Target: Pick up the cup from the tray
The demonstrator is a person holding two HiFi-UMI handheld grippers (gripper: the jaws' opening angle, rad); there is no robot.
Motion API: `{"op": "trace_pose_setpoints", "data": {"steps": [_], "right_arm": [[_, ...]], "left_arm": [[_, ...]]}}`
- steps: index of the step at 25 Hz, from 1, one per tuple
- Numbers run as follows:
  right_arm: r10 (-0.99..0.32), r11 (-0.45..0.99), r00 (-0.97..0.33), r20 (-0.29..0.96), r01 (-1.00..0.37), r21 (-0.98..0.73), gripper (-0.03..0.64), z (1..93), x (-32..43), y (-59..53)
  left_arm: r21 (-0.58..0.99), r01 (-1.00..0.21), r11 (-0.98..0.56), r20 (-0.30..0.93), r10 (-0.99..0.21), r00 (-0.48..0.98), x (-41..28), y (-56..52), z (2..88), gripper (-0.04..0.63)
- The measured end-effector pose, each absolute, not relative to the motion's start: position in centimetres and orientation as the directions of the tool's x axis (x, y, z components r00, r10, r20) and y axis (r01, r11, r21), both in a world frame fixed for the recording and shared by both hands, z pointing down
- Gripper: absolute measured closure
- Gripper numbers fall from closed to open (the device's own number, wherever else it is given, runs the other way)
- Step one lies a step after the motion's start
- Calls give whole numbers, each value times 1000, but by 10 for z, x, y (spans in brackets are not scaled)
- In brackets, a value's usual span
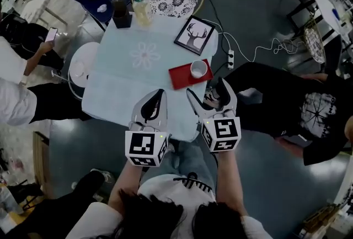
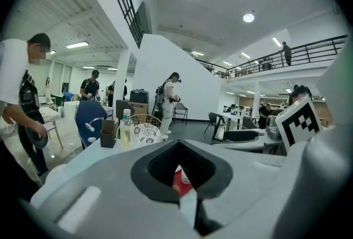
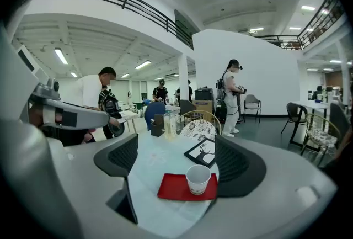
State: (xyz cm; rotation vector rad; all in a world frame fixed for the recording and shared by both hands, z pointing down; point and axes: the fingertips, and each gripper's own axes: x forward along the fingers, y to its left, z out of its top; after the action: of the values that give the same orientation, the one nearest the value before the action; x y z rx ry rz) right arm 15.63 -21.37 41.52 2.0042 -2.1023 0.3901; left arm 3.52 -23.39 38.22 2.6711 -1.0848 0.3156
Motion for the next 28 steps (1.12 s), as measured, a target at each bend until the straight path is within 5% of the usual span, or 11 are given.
{"op": "trace_pose_setpoints", "data": {"steps": [28], "right_arm": [[-831, 97, -130, 541, -991, -89, 169, 602, 206, -310]], "left_arm": [[178, -837, -518, 501, -684, 530, 84, -320, 512, 595]]}}
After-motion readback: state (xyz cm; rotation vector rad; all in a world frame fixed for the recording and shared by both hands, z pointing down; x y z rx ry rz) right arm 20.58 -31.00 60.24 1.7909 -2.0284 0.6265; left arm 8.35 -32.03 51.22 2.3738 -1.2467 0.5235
